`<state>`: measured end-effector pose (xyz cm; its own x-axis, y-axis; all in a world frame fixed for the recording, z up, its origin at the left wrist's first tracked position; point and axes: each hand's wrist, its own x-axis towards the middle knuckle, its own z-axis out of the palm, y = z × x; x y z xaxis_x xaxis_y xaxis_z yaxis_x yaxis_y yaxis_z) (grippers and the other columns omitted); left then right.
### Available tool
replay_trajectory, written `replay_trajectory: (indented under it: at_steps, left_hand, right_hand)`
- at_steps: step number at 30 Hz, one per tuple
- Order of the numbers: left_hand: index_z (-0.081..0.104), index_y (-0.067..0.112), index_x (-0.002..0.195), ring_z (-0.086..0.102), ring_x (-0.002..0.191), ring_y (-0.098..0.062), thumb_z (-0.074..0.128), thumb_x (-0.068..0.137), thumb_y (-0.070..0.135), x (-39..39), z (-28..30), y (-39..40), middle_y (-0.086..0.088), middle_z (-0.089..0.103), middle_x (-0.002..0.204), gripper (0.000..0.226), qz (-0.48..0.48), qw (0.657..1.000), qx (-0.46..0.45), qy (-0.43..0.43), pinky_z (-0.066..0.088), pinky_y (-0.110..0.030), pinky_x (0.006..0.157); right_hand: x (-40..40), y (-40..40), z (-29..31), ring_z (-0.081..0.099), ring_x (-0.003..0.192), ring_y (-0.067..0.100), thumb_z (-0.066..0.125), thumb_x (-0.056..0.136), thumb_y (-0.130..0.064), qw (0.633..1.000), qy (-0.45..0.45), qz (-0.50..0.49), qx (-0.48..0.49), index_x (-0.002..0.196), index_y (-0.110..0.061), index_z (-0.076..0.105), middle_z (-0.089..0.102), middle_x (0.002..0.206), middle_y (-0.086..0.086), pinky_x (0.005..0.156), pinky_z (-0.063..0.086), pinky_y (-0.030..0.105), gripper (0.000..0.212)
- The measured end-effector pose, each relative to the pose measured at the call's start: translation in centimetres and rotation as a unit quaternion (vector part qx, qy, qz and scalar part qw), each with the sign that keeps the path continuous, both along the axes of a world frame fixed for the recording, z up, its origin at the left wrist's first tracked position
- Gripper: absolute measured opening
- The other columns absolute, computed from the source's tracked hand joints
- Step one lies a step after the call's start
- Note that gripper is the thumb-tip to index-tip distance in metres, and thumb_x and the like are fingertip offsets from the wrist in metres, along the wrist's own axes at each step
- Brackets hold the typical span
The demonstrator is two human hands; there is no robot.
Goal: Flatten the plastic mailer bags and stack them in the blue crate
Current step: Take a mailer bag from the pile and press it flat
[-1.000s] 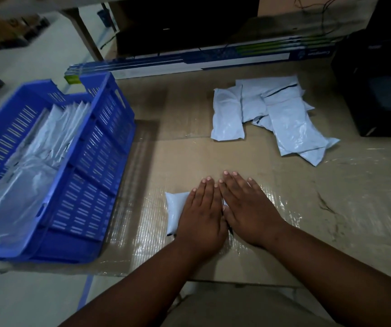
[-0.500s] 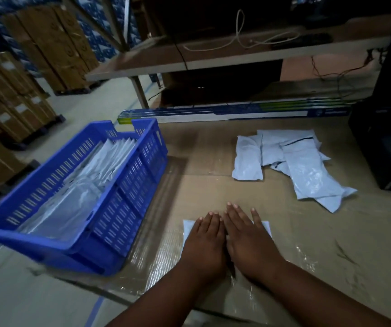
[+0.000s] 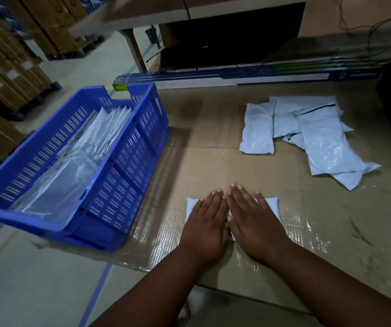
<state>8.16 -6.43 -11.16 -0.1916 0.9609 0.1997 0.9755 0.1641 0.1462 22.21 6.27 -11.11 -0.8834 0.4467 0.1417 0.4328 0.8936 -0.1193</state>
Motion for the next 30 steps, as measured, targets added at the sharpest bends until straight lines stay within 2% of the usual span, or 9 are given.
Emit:
replay_trajectory:
  at_steps: [4, 7, 13, 18, 20, 22, 25, 28, 30]
  left_hand:
    - [0.034, 0.006, 0.162, 0.017, 0.161, -0.025, 0.036, 0.108, 0.037, -0.2, 0.1, -0.2, -0.014, 0.024, 0.172, 0.063, 0.024, 1.000, -0.011, -0.012, 0.021, -0.050, 0.127]
    - [0.034, 0.005, 0.162, 0.016, 0.161, -0.027, 0.031, 0.108, 0.049, -0.7, 0.0, -1.1, -0.014, 0.023, 0.172, 0.070, 0.057, 0.998, -0.020, -0.010, 0.018, -0.050, 0.128]
    - [0.019, 0.010, 0.167, 0.001, 0.163, -0.021, 0.024, 0.105, 0.060, -1.8, 0.3, -2.9, -0.008, 0.007, 0.176, 0.080, 0.101, 0.993, -0.059, -0.010, 0.007, -0.044, 0.131]
    - [0.017, 0.009, 0.167, 0.000, 0.163, -0.022, 0.018, 0.106, 0.060, -1.7, 0.8, -3.4, -0.009, 0.005, 0.176, 0.080, 0.137, 0.987, -0.082, -0.008, 0.014, -0.051, 0.129]
    - [0.011, 0.012, 0.168, -0.008, 0.162, -0.021, 0.019, 0.106, 0.060, -1.3, 1.0, -4.2, -0.008, -0.003, 0.176, 0.079, 0.138, 0.987, -0.084, -0.010, 0.011, -0.052, 0.130]
    - [0.006, 0.017, 0.169, -0.012, 0.162, -0.020, 0.028, 0.107, 0.055, -0.6, 1.2, -5.4, -0.005, -0.010, 0.176, 0.077, 0.115, 0.991, -0.061, -0.013, 0.005, -0.047, 0.131]
    - [0.010, 0.018, 0.169, -0.004, 0.163, -0.021, 0.037, 0.107, 0.051, 0.1, 1.0, -7.0, -0.005, -0.002, 0.177, 0.075, 0.091, 0.995, -0.039, -0.001, 0.010, -0.045, 0.131]
    - [0.014, 0.016, 0.168, 0.002, 0.163, -0.022, 0.032, 0.107, 0.054, -0.2, 0.3, -7.1, -0.007, 0.005, 0.176, 0.075, 0.090, 0.994, -0.058, 0.017, 0.017, -0.050, 0.129]
    - [0.011, 0.016, 0.169, 0.001, 0.163, -0.023, 0.028, 0.107, 0.054, -0.4, 0.2, -7.0, -0.007, 0.003, 0.176, 0.074, 0.088, 0.993, -0.069, 0.024, 0.016, -0.050, 0.129]
  right_hand:
    - [0.0, 0.1, 0.3, 0.015, 0.162, 0.024, 0.022, 0.107, -0.049, 1.000, -0.021, 0.000, -0.015, 0.163, -0.012, 0.034, 0.019, 0.174, 0.009, 0.127, 0.020, 0.057, 0.068]
    - [0.0, 0.1, 0.4, 0.008, 0.163, 0.021, 0.017, 0.107, -0.055, 0.999, -0.036, -0.004, -0.025, 0.166, -0.016, 0.027, 0.012, 0.176, 0.005, 0.129, 0.013, 0.056, 0.071]
    - [0.1, 0.2, 1.3, 0.000, 0.163, 0.019, 0.010, 0.108, -0.058, 0.998, -0.054, -0.002, -0.037, 0.168, -0.020, 0.014, 0.003, 0.177, 0.002, 0.130, 0.006, 0.054, 0.071]
    - [-0.1, 0.8, 1.8, -0.002, 0.163, 0.018, 0.006, 0.107, -0.058, 0.997, -0.062, 0.012, -0.039, 0.168, -0.022, 0.013, 0.004, 0.177, 0.001, 0.130, 0.004, 0.055, 0.072]
    - [0.2, 0.7, 2.2, 0.003, 0.163, 0.022, 0.008, 0.107, -0.059, 0.998, -0.056, 0.009, -0.030, 0.167, -0.020, 0.018, 0.010, 0.177, 0.004, 0.129, 0.004, 0.058, 0.072]
    - [0.7, 0.0, 2.8, 0.006, 0.163, 0.025, 0.016, 0.108, -0.058, 0.998, -0.050, 0.014, -0.022, 0.166, -0.018, 0.023, 0.013, 0.176, 0.007, 0.129, 0.007, 0.059, 0.071]
    - [1.4, -2.4, 2.5, 0.007, 0.163, 0.024, 0.024, 0.107, -0.059, 0.996, -0.051, 0.073, -0.027, 0.167, -0.021, 0.023, 0.010, 0.176, 0.006, 0.128, 0.010, 0.060, 0.071]
    - [1.8, -3.6, 1.6, 0.003, 0.163, 0.023, 0.009, 0.106, -0.065, 0.992, -0.078, 0.088, -0.041, 0.167, -0.025, 0.020, 0.007, 0.177, 0.002, 0.128, 0.009, 0.061, 0.074]
    - [1.8, -3.4, 1.2, -0.001, 0.163, 0.022, 0.011, 0.106, -0.065, 0.991, -0.085, 0.087, -0.047, 0.168, -0.028, 0.014, 0.003, 0.177, -0.001, 0.128, 0.007, 0.060, 0.072]
